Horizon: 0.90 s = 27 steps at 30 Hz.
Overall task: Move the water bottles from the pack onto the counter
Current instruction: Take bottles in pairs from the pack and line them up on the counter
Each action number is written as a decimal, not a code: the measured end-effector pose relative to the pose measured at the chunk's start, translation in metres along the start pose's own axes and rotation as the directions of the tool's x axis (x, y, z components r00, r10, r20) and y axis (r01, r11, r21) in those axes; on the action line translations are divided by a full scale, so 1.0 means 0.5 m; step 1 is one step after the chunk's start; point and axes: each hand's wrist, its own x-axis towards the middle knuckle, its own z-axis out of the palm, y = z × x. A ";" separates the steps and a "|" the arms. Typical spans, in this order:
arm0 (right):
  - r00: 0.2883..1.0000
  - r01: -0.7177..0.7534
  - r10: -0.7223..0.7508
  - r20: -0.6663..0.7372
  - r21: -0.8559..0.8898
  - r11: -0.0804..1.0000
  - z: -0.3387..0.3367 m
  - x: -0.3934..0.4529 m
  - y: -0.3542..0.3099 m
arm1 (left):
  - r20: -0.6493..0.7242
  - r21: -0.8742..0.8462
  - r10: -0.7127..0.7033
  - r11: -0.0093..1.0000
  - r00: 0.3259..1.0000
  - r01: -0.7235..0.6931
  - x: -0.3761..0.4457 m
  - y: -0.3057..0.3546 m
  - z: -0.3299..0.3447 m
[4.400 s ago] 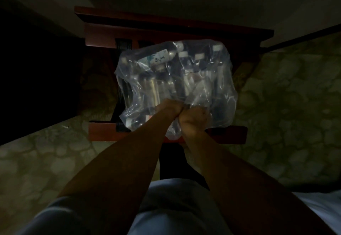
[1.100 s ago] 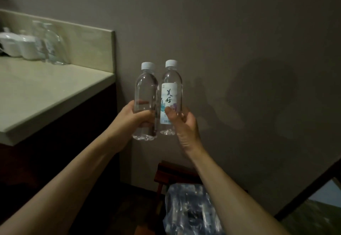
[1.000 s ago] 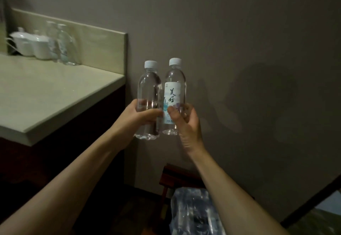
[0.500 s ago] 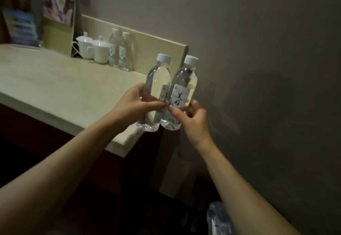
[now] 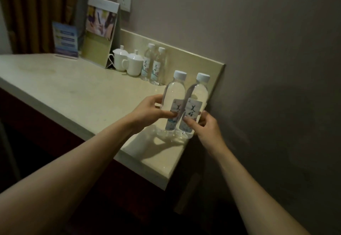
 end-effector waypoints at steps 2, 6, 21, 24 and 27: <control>1.000 0.006 -0.006 -0.001 -0.059 0.998 0.007 0.036 0.009 | -0.009 -0.007 0.002 1.000 1.000 -0.003 0.036 -0.013 -0.011; 1.000 -0.022 0.021 -0.007 -0.080 0.997 0.034 0.119 0.032 | -0.020 -0.019 0.026 0.999 0.999 -0.026 0.118 -0.042 -0.043; 0.983 -0.110 0.080 -0.165 -0.185 0.976 0.160 0.279 0.065 | 0.145 -0.015 0.086 0.996 0.986 -0.085 0.294 -0.111 -0.176; 0.965 -0.149 0.101 -0.243 -0.185 0.971 0.186 0.273 0.061 | 0.177 0.009 0.084 0.996 0.981 -0.087 0.312 -0.118 -0.185; 0.917 -0.272 0.192 -0.351 -0.195 0.942 0.203 0.265 0.051 | 0.132 0.044 -0.002 0.999 0.991 -0.004 0.323 -0.128 -0.177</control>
